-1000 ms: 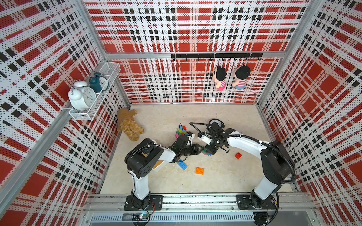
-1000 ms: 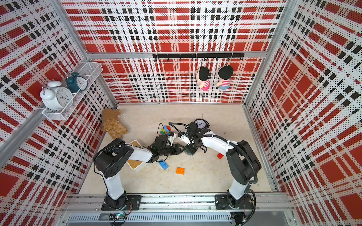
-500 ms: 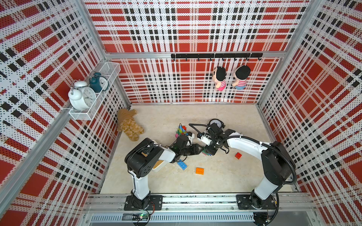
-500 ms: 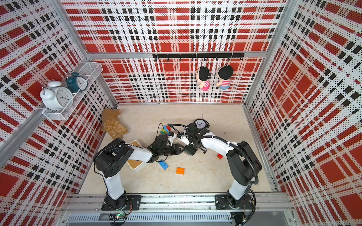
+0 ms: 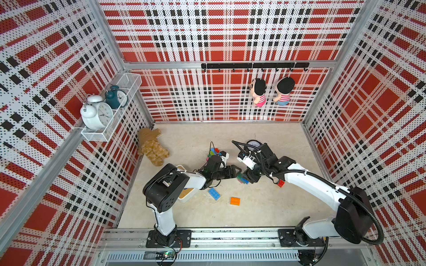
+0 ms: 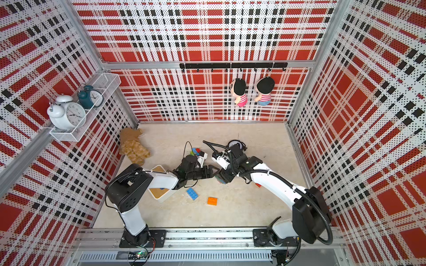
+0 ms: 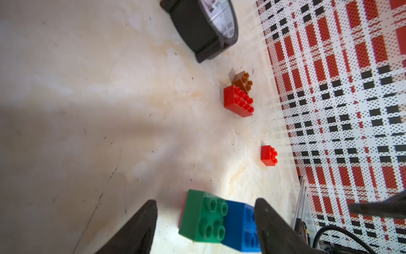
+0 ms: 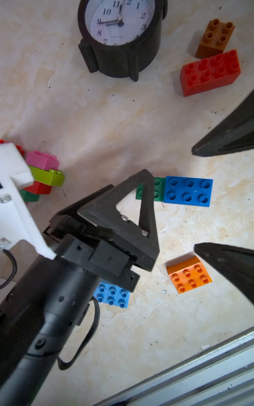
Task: Assemble a heart with building blocks
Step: Assemble the building block at the center of the board, then pick up the building block from the center of the board.
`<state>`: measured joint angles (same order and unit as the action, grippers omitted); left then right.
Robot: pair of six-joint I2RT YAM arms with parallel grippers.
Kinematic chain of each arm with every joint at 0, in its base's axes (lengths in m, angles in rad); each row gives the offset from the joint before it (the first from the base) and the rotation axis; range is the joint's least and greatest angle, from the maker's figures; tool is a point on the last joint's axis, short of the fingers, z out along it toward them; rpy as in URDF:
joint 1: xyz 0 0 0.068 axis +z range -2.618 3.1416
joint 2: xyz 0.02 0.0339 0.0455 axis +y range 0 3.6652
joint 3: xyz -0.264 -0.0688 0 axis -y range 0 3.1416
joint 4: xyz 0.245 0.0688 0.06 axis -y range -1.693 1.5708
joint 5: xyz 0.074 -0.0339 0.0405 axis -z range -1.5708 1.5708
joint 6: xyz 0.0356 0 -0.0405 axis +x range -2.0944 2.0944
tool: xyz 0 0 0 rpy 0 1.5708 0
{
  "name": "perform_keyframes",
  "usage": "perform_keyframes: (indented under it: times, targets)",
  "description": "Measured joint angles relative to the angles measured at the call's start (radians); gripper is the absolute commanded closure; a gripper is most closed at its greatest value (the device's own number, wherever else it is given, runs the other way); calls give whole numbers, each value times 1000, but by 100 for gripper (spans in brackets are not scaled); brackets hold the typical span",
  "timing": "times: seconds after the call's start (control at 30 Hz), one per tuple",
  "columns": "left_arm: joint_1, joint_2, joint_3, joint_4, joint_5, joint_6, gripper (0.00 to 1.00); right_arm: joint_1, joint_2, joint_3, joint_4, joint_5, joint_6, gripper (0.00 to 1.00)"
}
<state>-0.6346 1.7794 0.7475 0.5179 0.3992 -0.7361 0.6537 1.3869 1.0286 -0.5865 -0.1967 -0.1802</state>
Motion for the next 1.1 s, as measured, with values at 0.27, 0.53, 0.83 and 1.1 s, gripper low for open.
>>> perform_keyframes:
  times: [0.27, 0.53, 0.83, 1.1]
  targets:
    - [92, -351, -206, -12, -90, -21, 24, 189, 75, -17, -63, 12, -26, 44]
    - [204, -682, -364, -171, -181, -27, 22, 249, 220, -15, -79, 26, -59, 46]
    - [294, -772, -397, -291, -190, -24, 22, 283, 287, -12, -88, 32, -93, 47]
    - [299, -759, -397, -310, -187, -19, 23, 287, 298, -12, -95, 31, -100, 50]
